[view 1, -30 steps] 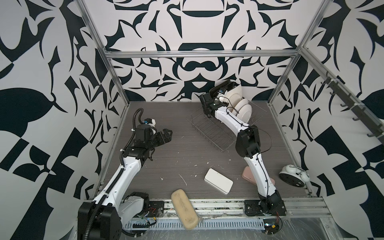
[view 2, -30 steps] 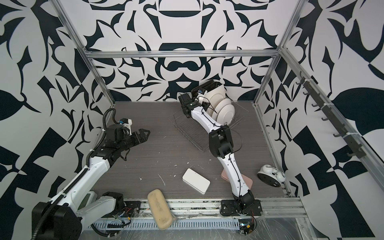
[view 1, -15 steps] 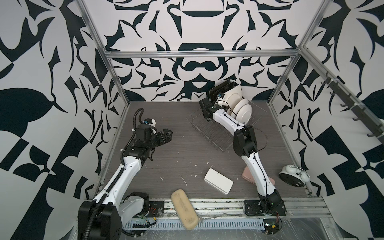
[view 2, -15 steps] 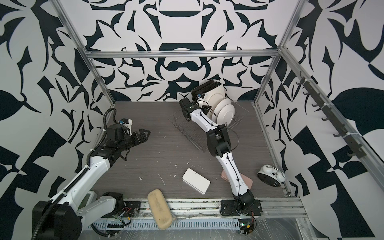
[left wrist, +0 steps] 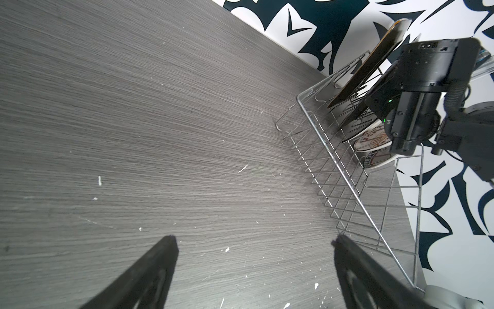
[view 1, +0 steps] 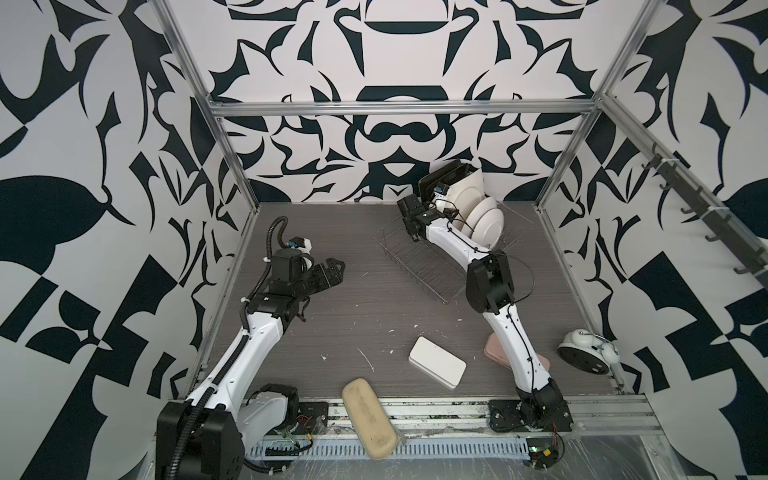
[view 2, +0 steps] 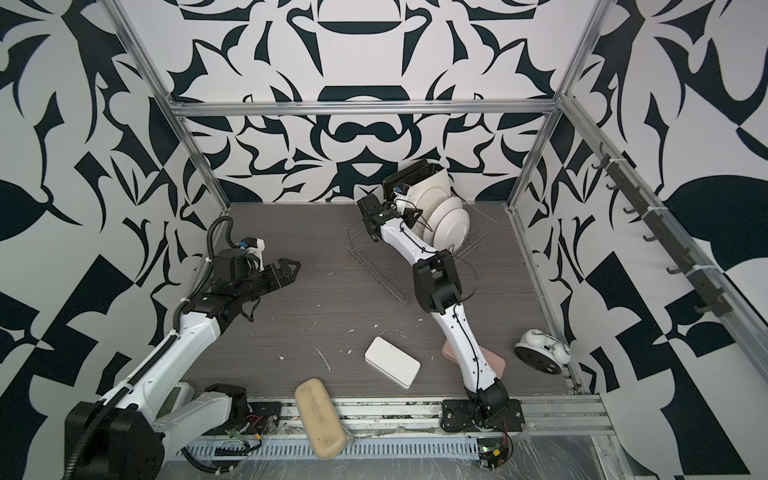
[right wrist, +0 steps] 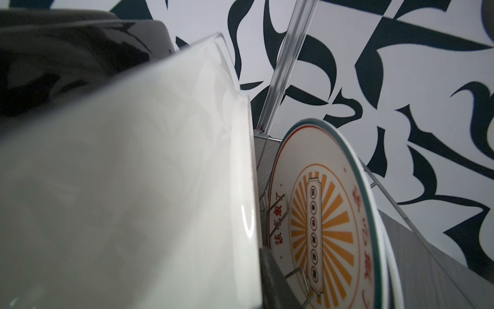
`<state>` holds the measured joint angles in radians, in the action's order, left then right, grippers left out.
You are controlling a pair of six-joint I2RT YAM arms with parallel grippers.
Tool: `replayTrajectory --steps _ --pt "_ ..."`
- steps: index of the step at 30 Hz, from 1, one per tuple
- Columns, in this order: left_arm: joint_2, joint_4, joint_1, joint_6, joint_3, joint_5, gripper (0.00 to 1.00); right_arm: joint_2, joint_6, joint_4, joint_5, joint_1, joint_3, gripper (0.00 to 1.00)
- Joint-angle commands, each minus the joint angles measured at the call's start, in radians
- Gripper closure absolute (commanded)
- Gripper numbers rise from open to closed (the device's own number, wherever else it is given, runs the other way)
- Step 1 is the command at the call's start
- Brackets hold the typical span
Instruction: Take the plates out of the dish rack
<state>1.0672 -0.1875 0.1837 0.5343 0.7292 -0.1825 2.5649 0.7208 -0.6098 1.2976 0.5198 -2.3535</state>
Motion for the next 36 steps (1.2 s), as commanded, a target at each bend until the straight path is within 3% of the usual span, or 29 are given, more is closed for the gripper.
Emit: replayTrajectory --steps 1,11,23,36 --pt "-0.009 -0.020 0.003 -0.007 0.025 -0.002 0.05 -0.008 -0.013 0.037 0.024 0.006 -0.035 0.73" --pt "-0.013 -0.024 0.002 -0.010 0.024 0.004 0.05 0.005 -0.106 0.115 0.041 0.006 -0.032 0.76" --pt "-0.014 -0.033 0.003 -0.017 0.029 0.010 0.05 0.012 -0.211 0.219 0.069 0.010 -0.010 0.90" --pt "-0.016 -0.035 0.003 -0.018 0.028 0.010 0.05 0.009 -0.236 0.249 0.105 0.021 -0.005 1.00"
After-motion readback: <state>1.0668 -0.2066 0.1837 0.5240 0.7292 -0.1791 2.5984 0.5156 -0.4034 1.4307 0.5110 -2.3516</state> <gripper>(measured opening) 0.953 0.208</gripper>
